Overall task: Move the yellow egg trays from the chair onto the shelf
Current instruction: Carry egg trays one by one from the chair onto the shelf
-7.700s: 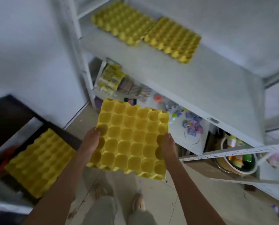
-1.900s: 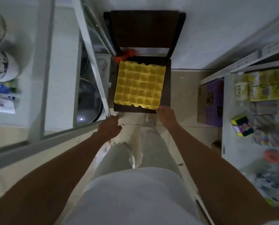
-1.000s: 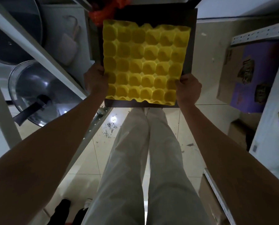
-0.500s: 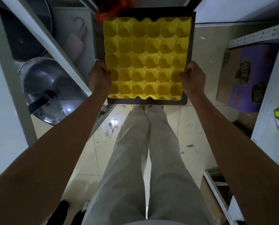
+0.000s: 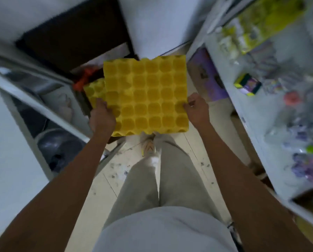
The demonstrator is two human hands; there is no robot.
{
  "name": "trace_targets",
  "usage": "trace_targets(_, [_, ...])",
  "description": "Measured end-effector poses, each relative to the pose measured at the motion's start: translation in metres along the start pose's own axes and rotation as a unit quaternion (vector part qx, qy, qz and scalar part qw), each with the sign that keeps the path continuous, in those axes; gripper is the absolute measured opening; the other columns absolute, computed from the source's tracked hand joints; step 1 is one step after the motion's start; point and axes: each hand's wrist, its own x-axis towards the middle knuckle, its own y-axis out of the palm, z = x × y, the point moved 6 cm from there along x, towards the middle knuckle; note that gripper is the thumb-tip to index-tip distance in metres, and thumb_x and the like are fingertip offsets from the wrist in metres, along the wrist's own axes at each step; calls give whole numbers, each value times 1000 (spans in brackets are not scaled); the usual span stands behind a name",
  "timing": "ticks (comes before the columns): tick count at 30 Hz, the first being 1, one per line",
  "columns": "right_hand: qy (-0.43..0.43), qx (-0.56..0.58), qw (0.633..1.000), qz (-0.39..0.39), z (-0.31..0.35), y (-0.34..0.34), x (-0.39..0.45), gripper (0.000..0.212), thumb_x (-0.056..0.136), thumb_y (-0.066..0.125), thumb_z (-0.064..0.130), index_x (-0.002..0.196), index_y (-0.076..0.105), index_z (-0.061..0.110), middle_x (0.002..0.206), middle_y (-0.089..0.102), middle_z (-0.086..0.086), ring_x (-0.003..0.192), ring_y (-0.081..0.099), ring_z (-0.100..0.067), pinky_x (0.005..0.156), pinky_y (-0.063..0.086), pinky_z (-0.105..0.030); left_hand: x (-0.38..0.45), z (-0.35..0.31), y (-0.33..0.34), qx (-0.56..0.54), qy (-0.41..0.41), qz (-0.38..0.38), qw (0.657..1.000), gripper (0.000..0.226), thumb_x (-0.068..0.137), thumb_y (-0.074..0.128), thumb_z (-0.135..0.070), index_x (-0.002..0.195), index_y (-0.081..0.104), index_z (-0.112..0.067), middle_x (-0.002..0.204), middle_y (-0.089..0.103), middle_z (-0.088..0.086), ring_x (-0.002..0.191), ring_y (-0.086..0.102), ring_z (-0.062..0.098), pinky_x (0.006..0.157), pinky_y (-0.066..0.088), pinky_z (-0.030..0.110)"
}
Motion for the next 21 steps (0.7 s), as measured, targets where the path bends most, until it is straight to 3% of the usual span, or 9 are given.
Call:
trace_targets(3, [78, 55, 994, -50, -54, -65, -66, 17, 90, 68, 21, 96, 60, 8, 93, 71, -13, 91, 68, -33, 84, 53, -43, -41, -73, -3, -5, 131, 21, 991, 26, 98, 44, -18, 122, 48, -9, 107, 64, 22, 96, 61, 42, 73, 45, 46])
trace_targets(7, [152, 116, 972, -137, -119, -137, -182, 18, 96, 60, 25, 90, 45, 16, 77, 62, -1, 79, 64, -29, 62, 45, -36, -122, -167, 5, -40, 253, 76, 964, 28, 97, 45, -9, 124, 48, -3, 106, 63, 26, 96, 60, 44, 75, 43, 45])
trace_targets(11, [213, 175, 936, -219, -183, -184, -290, 19, 101, 53, 32, 92, 41, 19, 77, 57, 3, 75, 59, -23, 59, 42, -34, -232, -233, 17, -16, 389, 151, 908, 19, 98, 41, -3, 117, 39, -2, 89, 55, 16, 78, 55, 33, 65, 39, 43])
trace_targets(16, [213, 238, 906, -276, -239, -215, -397, 32, 102, 53, 41, 89, 38, 16, 71, 52, 2, 64, 52, -17, 57, 41, -37, -350, -259, 26, 28, 476, 110, 872, 20, 96, 43, -1, 116, 39, -5, 81, 50, 8, 70, 49, 28, 60, 36, 42])
trace_targets(21, [204, 281, 886, -306, -283, -240, -480, 34, 107, 43, 42, 96, 37, 11, 76, 55, 2, 67, 54, -12, 56, 40, -32, -446, -253, 34, 75, 512, 68, 853, 20, 98, 44, -6, 118, 42, -11, 71, 49, 4, 65, 53, 32, 55, 35, 39])
